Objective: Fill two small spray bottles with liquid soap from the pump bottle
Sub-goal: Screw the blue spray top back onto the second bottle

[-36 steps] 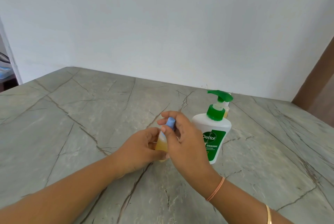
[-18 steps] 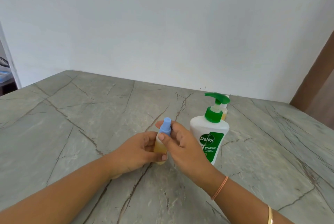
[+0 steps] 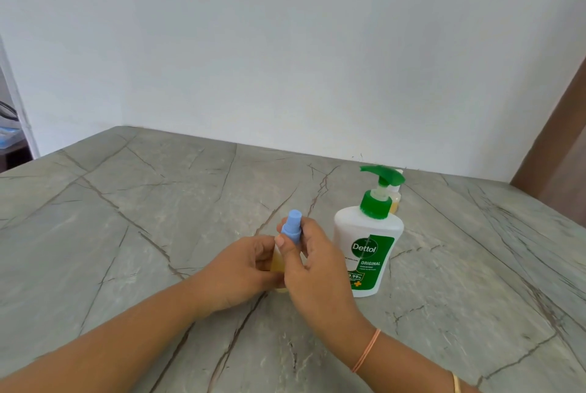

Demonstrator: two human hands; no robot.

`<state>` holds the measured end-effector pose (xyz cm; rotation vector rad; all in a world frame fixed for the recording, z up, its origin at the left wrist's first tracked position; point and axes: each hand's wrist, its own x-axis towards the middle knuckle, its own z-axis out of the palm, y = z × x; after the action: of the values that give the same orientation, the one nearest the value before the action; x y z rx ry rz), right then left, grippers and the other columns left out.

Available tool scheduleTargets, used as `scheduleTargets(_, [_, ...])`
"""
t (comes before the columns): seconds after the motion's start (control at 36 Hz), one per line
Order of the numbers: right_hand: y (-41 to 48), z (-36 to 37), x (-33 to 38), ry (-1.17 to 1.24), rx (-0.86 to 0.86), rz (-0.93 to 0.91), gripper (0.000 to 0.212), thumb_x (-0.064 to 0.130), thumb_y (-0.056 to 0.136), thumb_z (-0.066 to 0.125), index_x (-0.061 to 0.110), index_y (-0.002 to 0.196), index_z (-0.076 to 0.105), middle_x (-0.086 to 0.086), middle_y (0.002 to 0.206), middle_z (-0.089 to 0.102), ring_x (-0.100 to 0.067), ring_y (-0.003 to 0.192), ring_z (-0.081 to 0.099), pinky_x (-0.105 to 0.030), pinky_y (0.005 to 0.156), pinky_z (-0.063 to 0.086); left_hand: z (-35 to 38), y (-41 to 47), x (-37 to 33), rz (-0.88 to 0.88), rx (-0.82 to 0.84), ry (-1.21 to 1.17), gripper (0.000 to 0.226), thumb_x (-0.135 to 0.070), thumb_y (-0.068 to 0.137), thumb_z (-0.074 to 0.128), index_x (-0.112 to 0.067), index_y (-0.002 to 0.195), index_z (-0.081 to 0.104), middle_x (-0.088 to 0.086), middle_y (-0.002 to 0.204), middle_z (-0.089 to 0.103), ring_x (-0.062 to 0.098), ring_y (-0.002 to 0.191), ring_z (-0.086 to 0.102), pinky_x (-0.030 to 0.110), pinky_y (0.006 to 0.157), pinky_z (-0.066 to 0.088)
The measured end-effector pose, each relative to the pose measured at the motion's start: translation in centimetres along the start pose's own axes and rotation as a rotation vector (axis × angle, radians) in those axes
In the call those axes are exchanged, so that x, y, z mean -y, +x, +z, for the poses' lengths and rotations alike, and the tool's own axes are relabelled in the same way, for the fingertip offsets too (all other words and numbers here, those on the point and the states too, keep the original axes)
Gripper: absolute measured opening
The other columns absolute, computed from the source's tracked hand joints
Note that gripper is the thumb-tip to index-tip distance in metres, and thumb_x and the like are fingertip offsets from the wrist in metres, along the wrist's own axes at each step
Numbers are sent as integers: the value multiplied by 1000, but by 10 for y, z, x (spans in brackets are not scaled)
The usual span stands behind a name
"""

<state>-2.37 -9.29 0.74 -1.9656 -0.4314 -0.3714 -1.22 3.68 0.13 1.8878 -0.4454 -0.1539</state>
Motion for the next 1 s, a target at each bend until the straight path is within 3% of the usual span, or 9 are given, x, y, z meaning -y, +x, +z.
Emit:
scheduleTargets(0.08, [4,-2,2,135,83,72,22,29,91,55,40,107,45,14,101,62,6,95,57,-13,83,46,-3,0,0,-6,56,-29,27,-15,80,64,-14,108,64,4,101,71,17,98,66,30,93,49])
scheduleTargets(0.17, [8,-6,1,193,156,84,34,25,92,55,35,122,42,15,113,60,5,104,55,-16,90,46,-6,-1,0,-20,72,-34,25,-7,84,64,-13,108,63,5,102,71,18,99,66,28,92,49])
scheduleTargets(0.28, [11,-12,3,243,211,81,23,12,94,50,25,113,53,14,107,64,6,98,59,-13,69,51,-3,0,0,-25,30,-17,23,-1,82,66,-9,103,65,-1,89,73,9,86,67,16,79,48])
scheduleTargets(0.33, [10,-11,1,230,191,60,18,10,94,51,20,108,56,12,103,65,5,95,60,-12,72,50,-2,0,0,-11,4,18,22,-3,80,68,-10,102,66,-3,85,73,7,81,67,14,76,48])
scheduleTargets(0.44, [7,-6,-3,179,113,8,12,11,92,53,20,99,57,9,99,66,2,94,60,-12,83,45,-1,-2,-1,20,-44,72,22,-13,76,71,-12,97,68,1,88,74,14,84,69,27,84,53])
scheduleTargets(0.69, [-2,5,1,72,-35,-34,22,16,92,54,37,87,48,8,92,64,0,88,60,-4,73,41,2,-5,2,46,-129,172,38,-39,63,64,-14,91,69,6,83,73,22,79,68,42,81,53])
scheduleTargets(0.83, [0,4,2,34,-25,-29,7,19,93,55,26,92,54,9,86,63,0,82,58,-6,69,43,1,-6,2,34,-137,163,56,-49,55,60,-9,94,67,11,86,72,28,82,67,45,82,52])
scheduleTargets(0.89, [5,1,2,45,25,-1,2,21,92,56,20,94,57,5,86,64,-2,83,59,-13,72,47,0,-4,1,15,-112,131,50,-44,57,65,-10,94,67,13,87,71,29,81,67,44,83,52])
scheduleTargets(1.0, [9,-5,4,199,157,85,15,18,90,59,22,105,57,6,98,65,-5,95,61,-18,77,50,-5,-5,1,-3,-33,28,24,-7,76,72,-18,97,68,6,94,73,16,86,68,29,84,52])
